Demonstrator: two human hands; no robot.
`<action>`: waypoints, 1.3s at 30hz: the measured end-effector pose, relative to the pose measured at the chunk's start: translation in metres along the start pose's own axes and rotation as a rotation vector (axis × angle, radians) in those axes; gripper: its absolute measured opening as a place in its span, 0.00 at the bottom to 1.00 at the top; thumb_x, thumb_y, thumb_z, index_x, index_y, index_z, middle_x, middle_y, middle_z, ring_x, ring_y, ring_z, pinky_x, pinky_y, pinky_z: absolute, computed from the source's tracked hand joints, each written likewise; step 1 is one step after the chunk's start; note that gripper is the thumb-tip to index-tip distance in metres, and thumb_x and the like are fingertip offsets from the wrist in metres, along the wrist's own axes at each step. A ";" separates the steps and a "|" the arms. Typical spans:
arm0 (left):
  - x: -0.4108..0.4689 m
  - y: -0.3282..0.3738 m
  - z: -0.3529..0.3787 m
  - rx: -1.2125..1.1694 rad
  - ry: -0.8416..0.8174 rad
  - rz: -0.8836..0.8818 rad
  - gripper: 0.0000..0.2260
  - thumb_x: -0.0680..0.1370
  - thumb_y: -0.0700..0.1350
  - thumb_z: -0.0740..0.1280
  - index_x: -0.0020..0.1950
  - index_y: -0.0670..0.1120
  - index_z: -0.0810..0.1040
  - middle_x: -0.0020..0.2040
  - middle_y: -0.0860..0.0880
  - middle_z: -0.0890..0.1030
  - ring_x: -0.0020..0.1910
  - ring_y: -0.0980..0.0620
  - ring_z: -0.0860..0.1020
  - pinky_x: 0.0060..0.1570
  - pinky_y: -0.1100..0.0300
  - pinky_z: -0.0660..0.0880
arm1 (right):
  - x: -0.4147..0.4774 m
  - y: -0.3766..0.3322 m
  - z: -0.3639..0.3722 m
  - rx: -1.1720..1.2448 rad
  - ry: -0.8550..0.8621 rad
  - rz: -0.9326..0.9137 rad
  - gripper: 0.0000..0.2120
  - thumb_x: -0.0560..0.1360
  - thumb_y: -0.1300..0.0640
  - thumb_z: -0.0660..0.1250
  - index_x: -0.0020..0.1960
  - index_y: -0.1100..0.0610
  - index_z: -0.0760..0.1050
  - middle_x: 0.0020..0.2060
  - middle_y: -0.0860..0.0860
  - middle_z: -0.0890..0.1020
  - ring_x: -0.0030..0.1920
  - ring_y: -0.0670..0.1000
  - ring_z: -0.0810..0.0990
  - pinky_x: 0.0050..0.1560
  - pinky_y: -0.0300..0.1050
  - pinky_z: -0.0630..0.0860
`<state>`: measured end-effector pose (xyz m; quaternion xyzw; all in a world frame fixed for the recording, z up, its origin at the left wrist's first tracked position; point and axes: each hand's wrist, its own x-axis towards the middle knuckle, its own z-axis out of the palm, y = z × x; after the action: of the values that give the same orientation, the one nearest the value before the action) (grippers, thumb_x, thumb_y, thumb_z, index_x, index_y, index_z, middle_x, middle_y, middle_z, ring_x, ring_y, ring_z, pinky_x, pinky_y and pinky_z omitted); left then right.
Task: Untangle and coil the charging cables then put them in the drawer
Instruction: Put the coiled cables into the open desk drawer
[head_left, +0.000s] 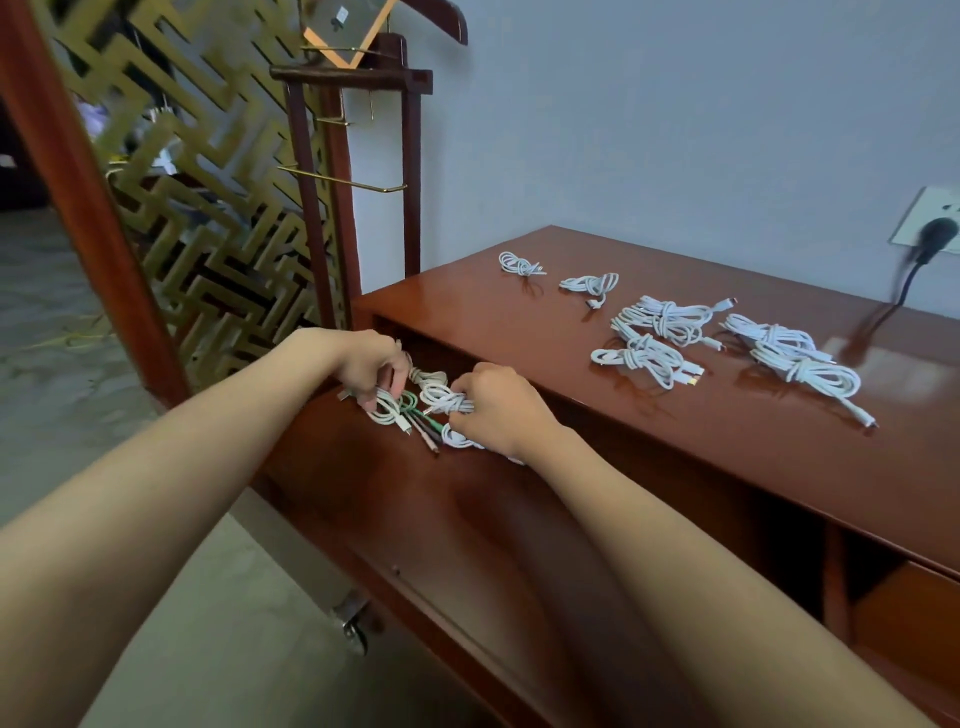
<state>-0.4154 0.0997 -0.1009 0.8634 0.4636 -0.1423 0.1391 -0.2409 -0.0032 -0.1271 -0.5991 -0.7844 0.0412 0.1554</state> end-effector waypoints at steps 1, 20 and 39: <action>-0.001 -0.001 0.005 -0.006 -0.015 -0.008 0.13 0.68 0.33 0.74 0.42 0.49 0.76 0.41 0.52 0.77 0.45 0.49 0.77 0.48 0.56 0.75 | -0.003 -0.001 0.002 0.024 -0.029 0.017 0.18 0.72 0.54 0.65 0.60 0.60 0.76 0.54 0.56 0.76 0.57 0.58 0.74 0.52 0.45 0.71; 0.000 0.011 0.027 0.074 -0.216 -0.115 0.15 0.69 0.31 0.71 0.53 0.45 0.78 0.45 0.47 0.77 0.45 0.49 0.76 0.41 0.61 0.74 | -0.023 0.004 0.028 0.292 -0.307 0.123 0.17 0.67 0.46 0.74 0.48 0.55 0.75 0.40 0.49 0.77 0.43 0.49 0.76 0.45 0.44 0.72; 0.056 0.069 -0.076 0.075 0.195 0.061 0.17 0.72 0.31 0.55 0.50 0.50 0.75 0.54 0.45 0.78 0.50 0.46 0.74 0.54 0.54 0.74 | 0.050 0.083 -0.079 0.011 0.022 0.261 0.11 0.74 0.58 0.63 0.50 0.64 0.79 0.50 0.59 0.82 0.52 0.58 0.78 0.53 0.46 0.75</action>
<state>-0.3191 0.1343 -0.0441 0.8914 0.4429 -0.0705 0.0651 -0.1526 0.0576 -0.0632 -0.6955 -0.6978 0.0590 0.1606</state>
